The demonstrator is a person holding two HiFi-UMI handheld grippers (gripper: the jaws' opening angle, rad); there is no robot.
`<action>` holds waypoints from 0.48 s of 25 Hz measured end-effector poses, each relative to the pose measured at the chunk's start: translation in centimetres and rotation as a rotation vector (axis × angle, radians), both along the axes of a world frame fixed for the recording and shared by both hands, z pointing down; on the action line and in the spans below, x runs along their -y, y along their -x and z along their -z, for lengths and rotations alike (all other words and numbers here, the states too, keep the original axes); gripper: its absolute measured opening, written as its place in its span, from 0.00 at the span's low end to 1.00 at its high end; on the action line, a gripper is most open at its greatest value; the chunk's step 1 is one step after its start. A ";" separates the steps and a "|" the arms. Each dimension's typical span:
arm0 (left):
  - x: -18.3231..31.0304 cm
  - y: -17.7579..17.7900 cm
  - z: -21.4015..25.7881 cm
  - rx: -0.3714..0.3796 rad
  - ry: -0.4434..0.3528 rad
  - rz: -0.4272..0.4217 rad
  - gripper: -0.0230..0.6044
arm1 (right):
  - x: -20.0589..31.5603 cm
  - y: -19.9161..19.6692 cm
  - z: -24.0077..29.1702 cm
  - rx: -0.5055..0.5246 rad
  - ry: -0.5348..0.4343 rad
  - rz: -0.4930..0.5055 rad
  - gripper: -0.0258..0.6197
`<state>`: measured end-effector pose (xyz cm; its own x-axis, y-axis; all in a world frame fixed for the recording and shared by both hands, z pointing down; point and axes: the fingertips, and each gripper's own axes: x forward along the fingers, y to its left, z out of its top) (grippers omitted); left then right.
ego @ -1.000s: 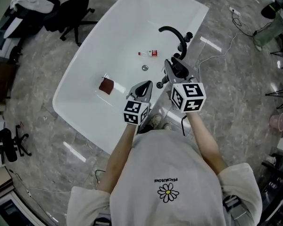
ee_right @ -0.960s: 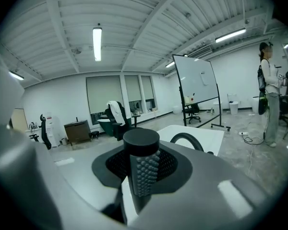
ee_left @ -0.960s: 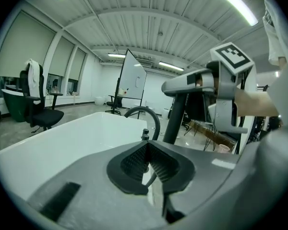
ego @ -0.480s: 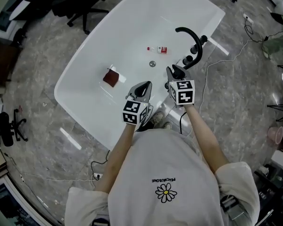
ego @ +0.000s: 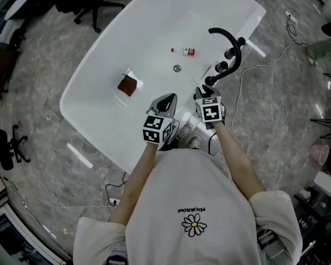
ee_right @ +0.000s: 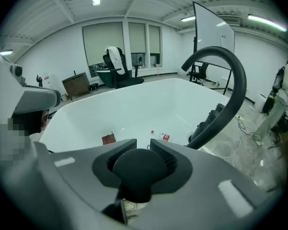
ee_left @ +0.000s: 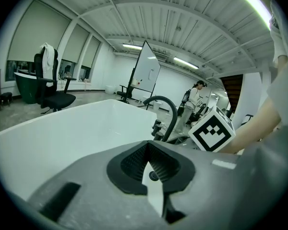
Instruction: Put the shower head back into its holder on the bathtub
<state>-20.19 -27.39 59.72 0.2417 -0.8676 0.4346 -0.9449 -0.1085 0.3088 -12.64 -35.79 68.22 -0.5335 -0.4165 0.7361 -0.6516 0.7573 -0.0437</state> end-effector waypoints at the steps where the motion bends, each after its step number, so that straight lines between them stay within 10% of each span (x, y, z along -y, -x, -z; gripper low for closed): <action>1: -0.1 -0.1 -0.2 -0.001 0.003 -0.002 0.03 | 0.0 0.2 -0.2 -0.013 0.001 0.013 0.18; 12: 0.8 0.2 1.0 -0.009 -0.039 0.014 0.03 | 1.2 1.5 4.4 0.183 0.026 -0.042 0.25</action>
